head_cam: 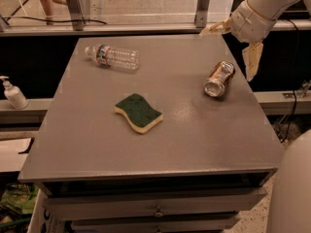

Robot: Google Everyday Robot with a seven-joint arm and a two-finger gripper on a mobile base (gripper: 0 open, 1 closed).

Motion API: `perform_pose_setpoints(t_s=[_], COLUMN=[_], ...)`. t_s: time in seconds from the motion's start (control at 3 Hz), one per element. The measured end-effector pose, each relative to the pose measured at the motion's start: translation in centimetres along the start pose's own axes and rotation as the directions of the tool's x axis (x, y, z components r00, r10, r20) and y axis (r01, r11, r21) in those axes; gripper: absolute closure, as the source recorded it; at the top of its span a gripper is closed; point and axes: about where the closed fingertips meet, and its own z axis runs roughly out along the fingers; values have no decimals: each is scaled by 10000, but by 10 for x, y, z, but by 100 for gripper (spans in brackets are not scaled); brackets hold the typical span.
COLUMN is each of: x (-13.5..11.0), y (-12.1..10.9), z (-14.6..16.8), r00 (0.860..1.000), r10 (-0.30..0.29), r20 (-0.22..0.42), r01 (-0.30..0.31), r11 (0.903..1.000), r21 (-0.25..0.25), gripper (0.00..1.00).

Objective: Place orange can upright

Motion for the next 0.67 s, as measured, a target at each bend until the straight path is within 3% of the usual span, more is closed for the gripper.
perform_pose_setpoints(t_s=[0.33, 0.67], x=[20, 39], y=[0, 7], z=[5, 10], r00=[9945, 9859], r10=[-1001, -1595], r20=[-310, -506], r01=[991, 1566], r11=[9946, 9860], r21=[-306, -570], gripper=[0, 0])
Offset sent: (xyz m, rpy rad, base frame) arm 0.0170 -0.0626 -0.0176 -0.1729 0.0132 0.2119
